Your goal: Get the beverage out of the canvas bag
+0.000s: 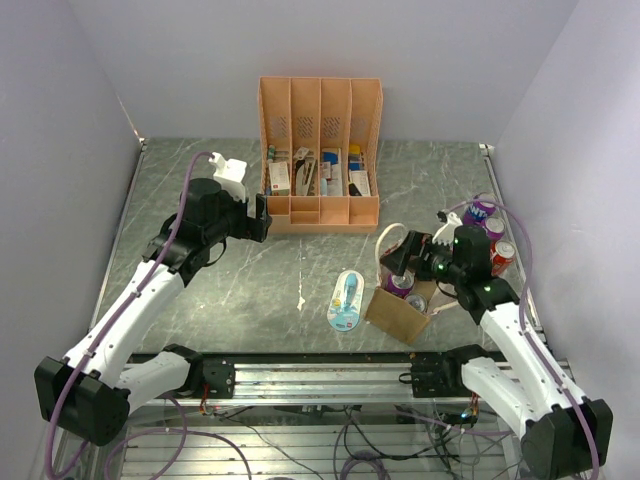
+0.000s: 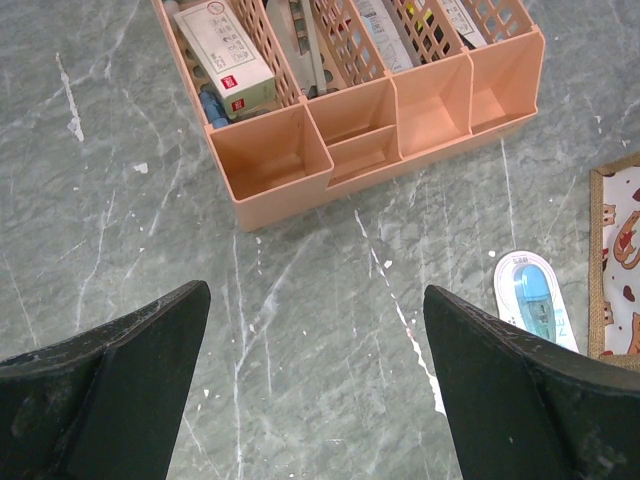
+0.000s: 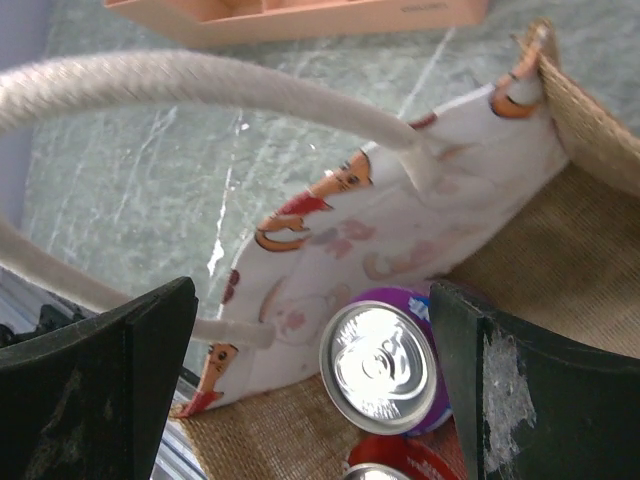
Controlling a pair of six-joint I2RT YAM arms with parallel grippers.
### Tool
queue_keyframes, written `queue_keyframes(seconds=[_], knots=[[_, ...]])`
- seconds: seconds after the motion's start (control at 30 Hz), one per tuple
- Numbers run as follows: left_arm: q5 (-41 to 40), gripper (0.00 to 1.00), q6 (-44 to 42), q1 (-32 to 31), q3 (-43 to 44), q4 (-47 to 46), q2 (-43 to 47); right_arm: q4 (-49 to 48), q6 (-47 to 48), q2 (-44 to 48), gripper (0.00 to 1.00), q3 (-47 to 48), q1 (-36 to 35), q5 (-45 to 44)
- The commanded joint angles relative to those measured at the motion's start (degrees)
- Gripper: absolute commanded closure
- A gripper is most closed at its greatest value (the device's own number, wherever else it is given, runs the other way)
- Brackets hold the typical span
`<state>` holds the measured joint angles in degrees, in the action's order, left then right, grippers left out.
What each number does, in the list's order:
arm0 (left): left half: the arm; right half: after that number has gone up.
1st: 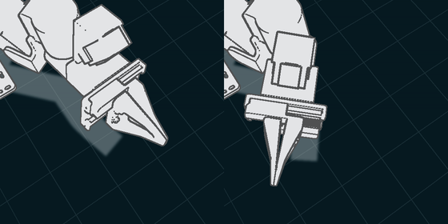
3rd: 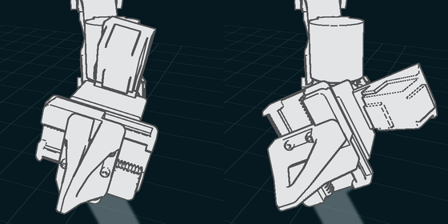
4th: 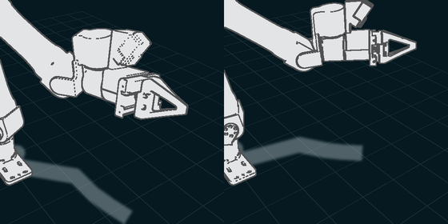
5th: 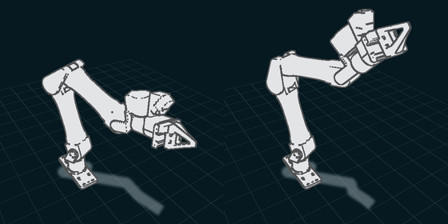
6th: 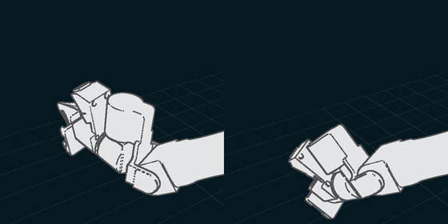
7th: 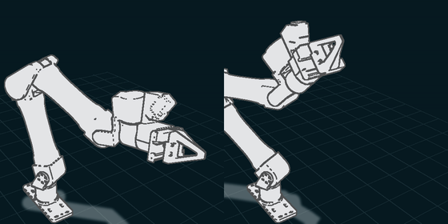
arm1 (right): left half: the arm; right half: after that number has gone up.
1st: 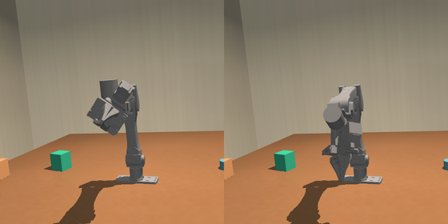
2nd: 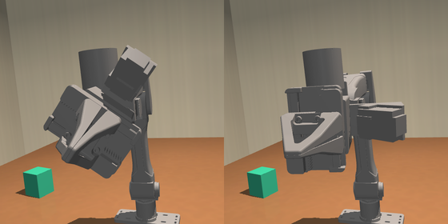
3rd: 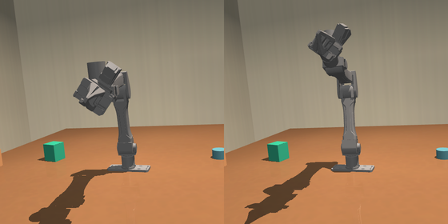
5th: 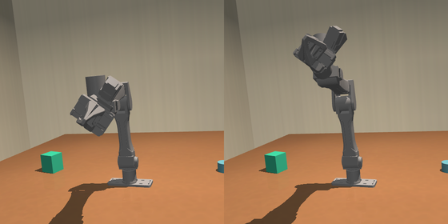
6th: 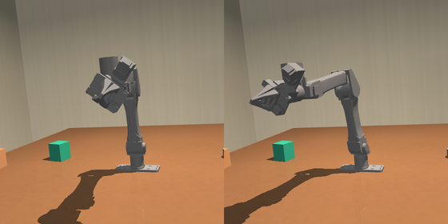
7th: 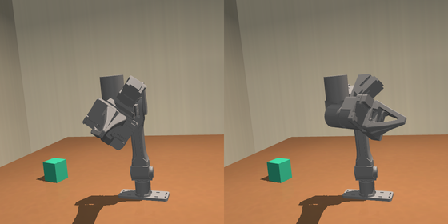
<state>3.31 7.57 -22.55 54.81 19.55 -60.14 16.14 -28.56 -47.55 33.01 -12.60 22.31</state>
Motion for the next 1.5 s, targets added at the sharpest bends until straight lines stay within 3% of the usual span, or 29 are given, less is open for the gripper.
queue_keyframes(seconds=[0.0,0.33,0.67,0.9,1.0,1.13,1.23,1.47], knots=[[1.85,0.02,0.68,0.57,2.01,-0.71,-0.48,6.47,-0.78,3.76,0.00,-0.16,-0.64,-5.20],[1.86,0.02,0.58,0.57,2.15,-0.46,-1.06,19.14,-7.39,3.98,0.00,4.04,-0.80,-17.82],[2.07,0.02,0.55,0.57,2.43,-0.20,-1.60,27.62,-10.69,5.49,0.00,1.24,-2.09,-16.95],[3.37,0.02,0.58,0.57,2.62,-0.10,-2.65,27.29,-10.43,6.34,0.00,-1.29,-3.97,-16.35],[6.81,0.02,1.17,0.57,2.45,-0.75,-3.28,26.05,-10.03,6.07,0.00,-0.68,-4.05,-15.25],[18.08,0.02,8.02,0.18,1.31,-6.23,-5.38,25.11,-10.72,7.05,0.00,-0.31,-4.08,-15.27],[23.93,0.02,18.01,-4.42,-2.99,-16.89,-6.65,26.48,-11.74,8.27,0.00,1.31,-4.04,-16.92],[11.37,0.02,30.61,-26.77,-5.77,-33.50,-13.76,29.17,-16.81,13.13,0.00,7.40,-4.01,-27.61]])
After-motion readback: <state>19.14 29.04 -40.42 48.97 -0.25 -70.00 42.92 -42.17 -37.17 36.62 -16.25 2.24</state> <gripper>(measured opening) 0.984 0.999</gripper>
